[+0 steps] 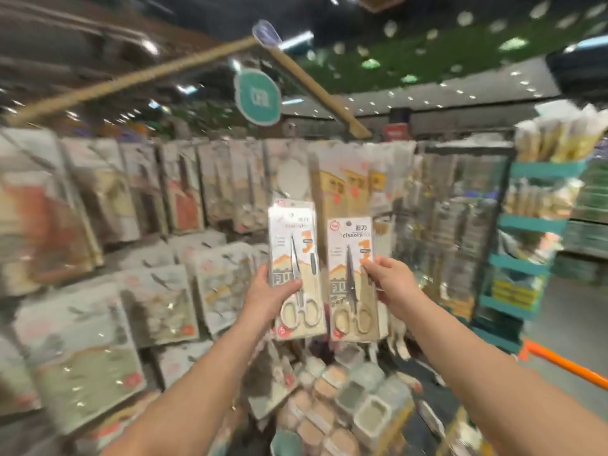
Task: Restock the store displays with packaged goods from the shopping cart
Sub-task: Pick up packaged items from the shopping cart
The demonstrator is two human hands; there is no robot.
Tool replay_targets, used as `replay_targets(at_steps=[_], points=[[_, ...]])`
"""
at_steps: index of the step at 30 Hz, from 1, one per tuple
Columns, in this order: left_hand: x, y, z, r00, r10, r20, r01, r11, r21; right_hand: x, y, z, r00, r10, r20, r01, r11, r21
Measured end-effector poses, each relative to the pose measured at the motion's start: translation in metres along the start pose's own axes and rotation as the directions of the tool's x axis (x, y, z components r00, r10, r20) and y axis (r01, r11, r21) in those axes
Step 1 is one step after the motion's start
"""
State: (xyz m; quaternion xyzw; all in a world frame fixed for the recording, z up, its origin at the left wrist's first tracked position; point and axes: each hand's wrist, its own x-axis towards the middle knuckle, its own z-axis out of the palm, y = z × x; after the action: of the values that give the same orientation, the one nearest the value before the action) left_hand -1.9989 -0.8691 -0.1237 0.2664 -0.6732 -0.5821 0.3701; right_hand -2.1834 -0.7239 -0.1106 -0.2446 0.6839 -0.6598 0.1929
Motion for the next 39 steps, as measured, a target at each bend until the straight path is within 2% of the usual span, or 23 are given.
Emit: replay_targets(at_steps=[4, 10, 15, 21, 27, 33, 36, 39], points=[[0.022, 0.015, -0.048, 0.994, 0.029, -0.106, -0.023, 0.998, 0.056, 0.035, -0.020, 0.050, 0.995, -0.045, 0.084, 0.045, 0.999, 0.010], [0.040, 0.017, -0.087, 0.980, 0.015, -0.198, 0.002, 0.996, 0.088, 0.069, -0.061, 0.106, 0.989, -0.139, 0.058, 0.137, 0.990, 0.031], [0.057, 0.031, -0.111, 0.964, 0.033, -0.264, -0.025, 0.999, 0.034, 0.090, -0.110, 0.154, 0.970, -0.234, 0.071, 0.231, 0.971, 0.054], [0.074, 0.037, -0.143, 0.952, 0.011, -0.305, -0.026, 0.999, -0.044, 0.110, -0.147, 0.186, 0.978, -0.206, -0.003, 0.205, 0.973, 0.108], [0.083, 0.042, -0.150, 0.968, 0.017, -0.251, -0.036, 0.997, -0.070, 0.123, -0.167, 0.192, 0.977, -0.207, -0.051, 0.207, 0.978, -0.013], [0.082, 0.036, -0.147, 0.974, 0.020, -0.227, -0.039, 0.996, -0.077, 0.121, -0.180, 0.195, 0.984, -0.142, -0.105, 0.144, 0.990, 0.006], [0.080, 0.035, -0.148, 0.977, 0.019, -0.214, -0.044, 0.993, -0.112, 0.121, -0.179, 0.191, 0.988, -0.121, -0.099, 0.103, 0.980, -0.169], [0.077, 0.034, -0.148, 0.978, 0.010, -0.206, -0.037, 0.991, -0.128, 0.122, -0.174, 0.188, 0.992, -0.097, -0.080, 0.079, 0.975, -0.209]])
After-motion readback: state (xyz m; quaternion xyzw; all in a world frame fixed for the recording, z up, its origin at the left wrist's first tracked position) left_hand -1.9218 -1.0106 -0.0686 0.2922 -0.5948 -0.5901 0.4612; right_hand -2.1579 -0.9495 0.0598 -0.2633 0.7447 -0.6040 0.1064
